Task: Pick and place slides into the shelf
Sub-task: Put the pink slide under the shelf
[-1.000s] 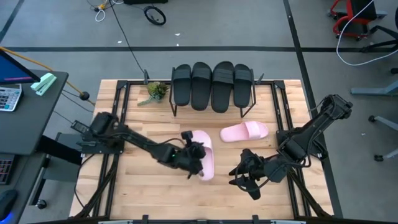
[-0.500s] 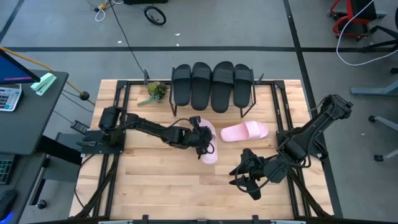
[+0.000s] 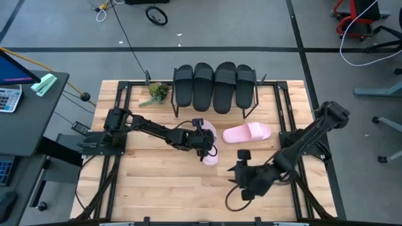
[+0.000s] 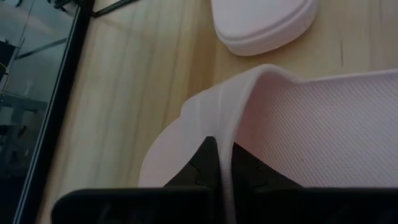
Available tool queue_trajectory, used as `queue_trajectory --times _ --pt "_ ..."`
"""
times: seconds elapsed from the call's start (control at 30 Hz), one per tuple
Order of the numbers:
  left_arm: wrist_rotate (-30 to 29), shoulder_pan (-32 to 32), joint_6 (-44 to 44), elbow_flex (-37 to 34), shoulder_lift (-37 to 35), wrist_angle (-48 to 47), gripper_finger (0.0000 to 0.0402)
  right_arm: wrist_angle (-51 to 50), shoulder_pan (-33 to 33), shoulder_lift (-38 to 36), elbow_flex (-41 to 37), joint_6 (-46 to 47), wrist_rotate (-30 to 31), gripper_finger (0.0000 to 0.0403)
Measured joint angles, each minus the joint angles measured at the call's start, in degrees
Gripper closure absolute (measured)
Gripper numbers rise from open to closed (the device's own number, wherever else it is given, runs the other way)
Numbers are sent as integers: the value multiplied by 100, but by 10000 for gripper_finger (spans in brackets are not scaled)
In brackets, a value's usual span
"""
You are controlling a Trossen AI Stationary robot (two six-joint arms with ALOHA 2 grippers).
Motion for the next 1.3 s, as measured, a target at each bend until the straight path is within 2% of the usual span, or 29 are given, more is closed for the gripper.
queue_trajectory --times 0.2,0.37,0.57,0.8,0.93,1.07,1.1,1.3 --pt "-51 6 0 -4 11 -46 348 263 -325 1139 -8 -699 642 234" --pt "-53 9 0 -4 11 -57 367 743 -688 1909 -4 -1149 894 235" --pt "-79 26 22 -15 20 -66 390 862 -1138 2213 3 -1156 1001 235" --pt "-101 28 -57 -15 20 -66 347 1013 -1435 2188 3 -1503 932 245" --pt "-103 8 -134 -15 20 -55 344 1080 -1592 2237 5 -1544 658 288" --pt "-139 -86 -190 92 20 -137 350 1117 -1792 2306 7 -1548 375 374" --pt "-160 -120 -192 159 20 -173 351 1136 -1828 2306 7 -1574 380 385" --pt "-466 -381 -553 948 10 -1569 341 1005 -1965 2251 7 -1784 499 391"
